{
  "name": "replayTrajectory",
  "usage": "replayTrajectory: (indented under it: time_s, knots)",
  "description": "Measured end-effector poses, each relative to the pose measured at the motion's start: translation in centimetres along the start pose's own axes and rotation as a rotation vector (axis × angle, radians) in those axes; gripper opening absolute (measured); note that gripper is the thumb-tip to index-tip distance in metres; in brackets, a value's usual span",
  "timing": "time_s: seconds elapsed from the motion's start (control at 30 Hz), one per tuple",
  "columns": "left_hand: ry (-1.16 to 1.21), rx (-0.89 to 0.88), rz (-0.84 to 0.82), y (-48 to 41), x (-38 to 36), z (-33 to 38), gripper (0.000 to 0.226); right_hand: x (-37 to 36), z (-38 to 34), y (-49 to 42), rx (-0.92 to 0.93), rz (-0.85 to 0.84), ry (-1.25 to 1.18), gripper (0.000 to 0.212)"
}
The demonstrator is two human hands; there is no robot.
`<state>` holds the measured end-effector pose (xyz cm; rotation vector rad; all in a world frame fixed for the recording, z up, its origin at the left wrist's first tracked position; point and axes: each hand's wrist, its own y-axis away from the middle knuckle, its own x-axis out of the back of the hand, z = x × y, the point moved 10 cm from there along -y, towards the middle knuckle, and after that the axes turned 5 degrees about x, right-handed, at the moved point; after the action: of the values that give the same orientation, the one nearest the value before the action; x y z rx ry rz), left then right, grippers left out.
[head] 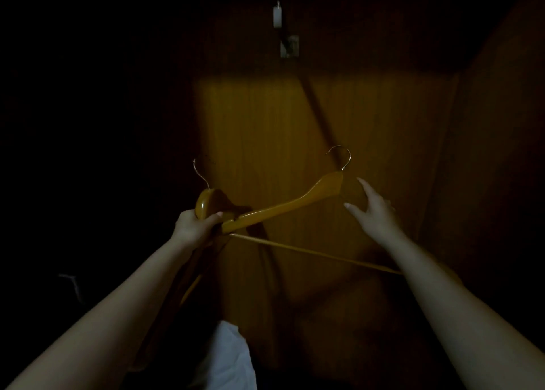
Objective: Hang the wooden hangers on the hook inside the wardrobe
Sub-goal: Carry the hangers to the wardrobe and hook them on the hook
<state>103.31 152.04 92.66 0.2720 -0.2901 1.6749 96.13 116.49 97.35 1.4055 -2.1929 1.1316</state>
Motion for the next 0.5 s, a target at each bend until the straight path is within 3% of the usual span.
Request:
replayTrajectory:
  time_s: [0.23,0.5]
  knots:
    - [0.008,-0.071,0.048,-2.8,2.6,4.5,0.020,3.8,-3.1,-6.5,0.033,0.202,-0.091,0.065]
    - [-0.077,-0.102,0.035,-4.8,3.1,8.5,0.027,3.1,-7.3,-12.9,0.057,0.257,-0.092,0.062]
